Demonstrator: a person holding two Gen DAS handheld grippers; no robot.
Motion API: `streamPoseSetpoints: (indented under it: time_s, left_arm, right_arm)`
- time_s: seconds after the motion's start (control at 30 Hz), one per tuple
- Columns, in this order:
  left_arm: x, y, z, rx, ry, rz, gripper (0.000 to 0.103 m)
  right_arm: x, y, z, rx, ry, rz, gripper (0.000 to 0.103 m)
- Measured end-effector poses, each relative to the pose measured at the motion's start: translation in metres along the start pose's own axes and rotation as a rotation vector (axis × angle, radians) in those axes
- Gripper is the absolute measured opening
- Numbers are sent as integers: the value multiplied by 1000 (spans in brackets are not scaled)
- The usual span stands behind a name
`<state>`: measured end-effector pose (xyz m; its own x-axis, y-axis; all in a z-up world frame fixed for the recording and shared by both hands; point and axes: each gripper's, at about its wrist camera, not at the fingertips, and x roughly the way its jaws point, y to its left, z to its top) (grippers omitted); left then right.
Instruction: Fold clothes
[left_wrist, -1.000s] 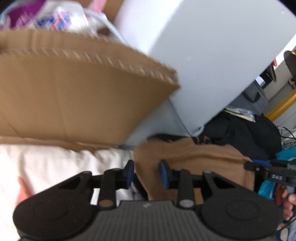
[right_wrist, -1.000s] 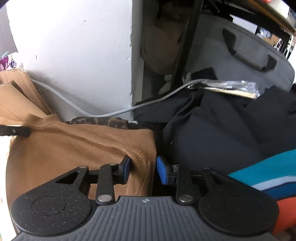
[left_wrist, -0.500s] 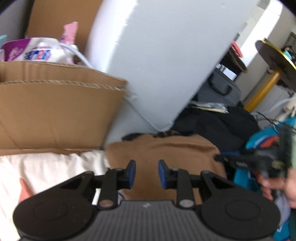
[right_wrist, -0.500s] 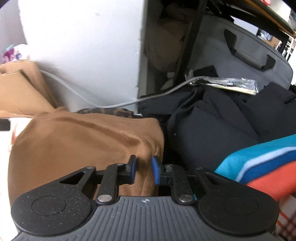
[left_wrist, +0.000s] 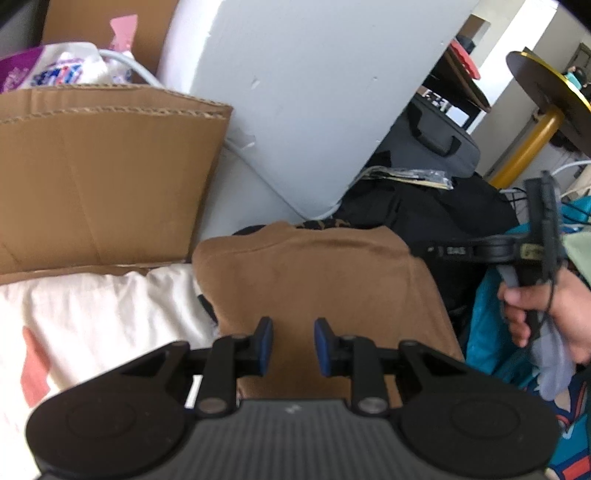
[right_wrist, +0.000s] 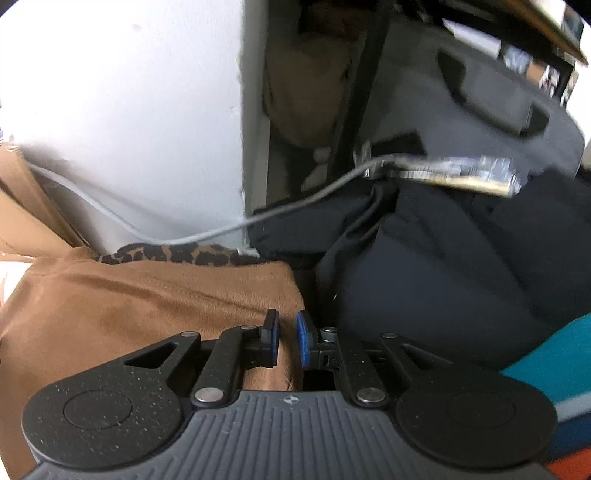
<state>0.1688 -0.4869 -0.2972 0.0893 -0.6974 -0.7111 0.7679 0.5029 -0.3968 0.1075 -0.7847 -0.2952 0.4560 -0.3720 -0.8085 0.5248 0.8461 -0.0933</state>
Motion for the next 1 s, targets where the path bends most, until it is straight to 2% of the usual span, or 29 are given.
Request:
streamPoseSetpoints:
  time_s: [0.1,0.2,0.27,0.47,0.73,0.9,1.0]
  left_arm:
    - [-8,-2,-2,-29,-21,1,28]
    - [-11,-9,-7,-6,-26,15,33]
    - [-12,-13,-11,10,-27,26,38]
    - [-9,-14,-26,-11,-26,51,42]
    - [-13,-14,-47,-24,-36,97,43]
    - [-21,-10,-63,-40,-34,138,43]
    - [-26,-8,-75,-43,-30,146,49]
  right_arm:
    - [-17,2,-2,-33,-34,6,17]
    - [-34,2,-8,-48,-67,24,17]
    - [-46,2,-16,-54,-90,40,17]
    - [-58,15,-52,-79,-106,67,17]
    - [-43,32,-98,-195,-66,17,16]
    - [-42,23,-116,-203,-43,-12,16]
    - [-45,19,-124,-196,-37,-35,16]
